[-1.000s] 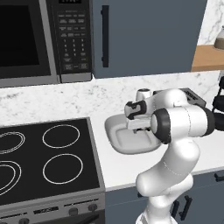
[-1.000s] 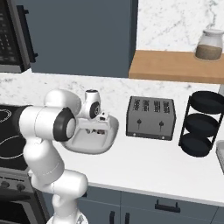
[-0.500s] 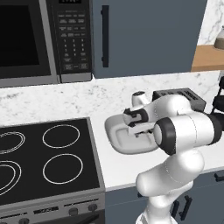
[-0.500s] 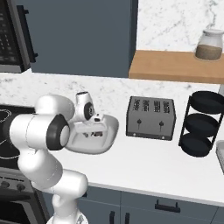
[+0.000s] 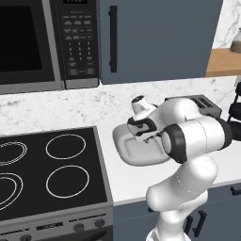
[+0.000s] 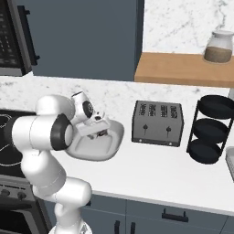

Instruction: Place one tomato and one fish in each tupperware on the nearby counter, to pack two identical lunches.

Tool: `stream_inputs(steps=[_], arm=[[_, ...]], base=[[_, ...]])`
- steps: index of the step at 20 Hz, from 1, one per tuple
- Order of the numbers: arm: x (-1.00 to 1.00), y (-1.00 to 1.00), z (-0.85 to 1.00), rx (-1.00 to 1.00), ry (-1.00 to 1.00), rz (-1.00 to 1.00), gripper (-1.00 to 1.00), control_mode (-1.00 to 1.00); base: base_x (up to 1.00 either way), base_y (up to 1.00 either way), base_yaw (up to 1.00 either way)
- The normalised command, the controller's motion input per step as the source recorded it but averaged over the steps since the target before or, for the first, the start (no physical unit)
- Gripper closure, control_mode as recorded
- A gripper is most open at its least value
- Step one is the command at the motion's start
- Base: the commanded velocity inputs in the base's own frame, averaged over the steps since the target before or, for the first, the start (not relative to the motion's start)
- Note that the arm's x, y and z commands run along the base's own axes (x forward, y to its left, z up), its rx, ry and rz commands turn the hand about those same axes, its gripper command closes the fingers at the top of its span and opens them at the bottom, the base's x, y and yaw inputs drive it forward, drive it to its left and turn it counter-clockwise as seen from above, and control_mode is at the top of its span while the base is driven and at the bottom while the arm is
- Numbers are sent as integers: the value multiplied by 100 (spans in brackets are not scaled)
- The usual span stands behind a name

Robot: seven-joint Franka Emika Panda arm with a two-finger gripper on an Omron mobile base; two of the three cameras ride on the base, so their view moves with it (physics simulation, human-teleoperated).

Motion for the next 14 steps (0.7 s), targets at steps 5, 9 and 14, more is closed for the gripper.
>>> stream_inputs(steps=[5,9,14], arm=[[0,-3,-20,-16,1,1,-100,-100],[-3,20,-84,-34,10,6,-100,-100],[-5,20,-48,-26,8,9,-100,-100]], base=[[0,0,0],[0,0,0],[0,0,0]])
